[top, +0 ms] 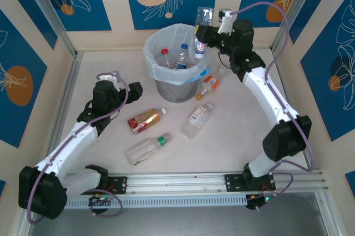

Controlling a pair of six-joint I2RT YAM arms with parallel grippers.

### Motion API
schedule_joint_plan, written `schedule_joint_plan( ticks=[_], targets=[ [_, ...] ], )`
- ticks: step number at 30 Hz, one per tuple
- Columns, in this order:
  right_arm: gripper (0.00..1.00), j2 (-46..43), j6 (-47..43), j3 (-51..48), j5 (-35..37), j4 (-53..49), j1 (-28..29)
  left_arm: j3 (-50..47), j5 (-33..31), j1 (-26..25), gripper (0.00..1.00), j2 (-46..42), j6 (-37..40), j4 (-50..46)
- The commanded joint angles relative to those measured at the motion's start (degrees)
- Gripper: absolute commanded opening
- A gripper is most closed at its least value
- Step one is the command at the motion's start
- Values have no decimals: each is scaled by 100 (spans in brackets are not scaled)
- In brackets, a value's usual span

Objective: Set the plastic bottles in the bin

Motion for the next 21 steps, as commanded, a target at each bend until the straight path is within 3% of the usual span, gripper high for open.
schedule_joint_plan(
  ticks=[1,11,21],
  targets=[
    [40,440,-993,765,545,-984,184,20,57,71,99,-103,179,-121],
    [41,1398,-1521,1922,1129,-2207,382,35,43,71,99,-40,146,-96],
    [41,2293,-1692,3020,2548,-3238,789,147,135,74,99,58,174,-135]
  ],
)
